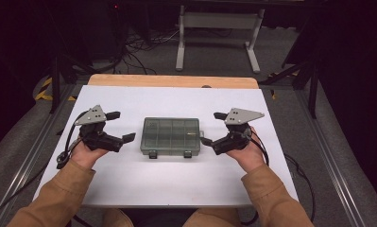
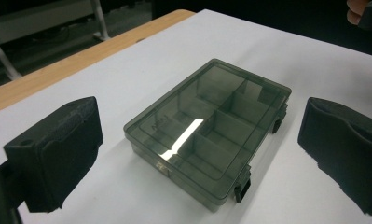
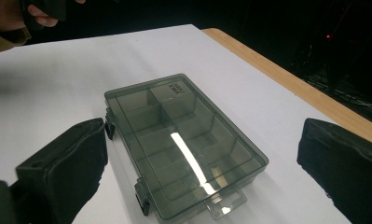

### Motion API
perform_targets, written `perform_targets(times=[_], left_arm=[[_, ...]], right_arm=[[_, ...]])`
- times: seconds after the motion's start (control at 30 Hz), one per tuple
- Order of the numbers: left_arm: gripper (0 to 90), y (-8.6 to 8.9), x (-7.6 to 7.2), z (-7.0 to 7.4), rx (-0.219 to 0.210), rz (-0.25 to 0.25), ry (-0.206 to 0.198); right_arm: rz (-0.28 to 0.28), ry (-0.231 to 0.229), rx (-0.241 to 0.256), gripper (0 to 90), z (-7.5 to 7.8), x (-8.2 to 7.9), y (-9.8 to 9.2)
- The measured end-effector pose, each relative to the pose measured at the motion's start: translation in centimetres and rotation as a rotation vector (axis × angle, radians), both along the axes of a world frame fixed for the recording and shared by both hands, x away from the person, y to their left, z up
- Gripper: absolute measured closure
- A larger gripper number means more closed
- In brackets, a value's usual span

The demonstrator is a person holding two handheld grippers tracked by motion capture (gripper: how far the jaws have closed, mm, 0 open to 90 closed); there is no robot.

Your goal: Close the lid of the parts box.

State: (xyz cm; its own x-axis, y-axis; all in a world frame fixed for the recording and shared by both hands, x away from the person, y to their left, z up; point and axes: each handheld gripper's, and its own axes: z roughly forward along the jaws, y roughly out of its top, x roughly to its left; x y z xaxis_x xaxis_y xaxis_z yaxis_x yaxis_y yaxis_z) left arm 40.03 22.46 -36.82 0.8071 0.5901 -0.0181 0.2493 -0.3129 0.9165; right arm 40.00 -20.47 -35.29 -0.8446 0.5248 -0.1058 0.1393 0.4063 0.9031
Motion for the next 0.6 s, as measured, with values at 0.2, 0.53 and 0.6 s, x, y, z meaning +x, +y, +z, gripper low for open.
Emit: perform_targets(times=[0.2, 0.53, 0.6], left_arm=[[3.2, 1.6, -0.9, -0.9, -0.060, 0.050, -0.031], [3.2, 4.1, -2.7, -3.0, -0.095, 0.083, -0.117], [3.2, 4.4, -3.0, -3.6, -0.112, 0.090, -0.121]], right_arm=[[-0.021, -0.033, 0.036, 2.0, -0.6, -0.8, -1.4], [-0.055, -0.046, 0.080, 1.5, -2.3, -1.9, -3.4], [-0.059, -0.050, 0.090, 1.6, -2.7, -2.2, -3.8]])
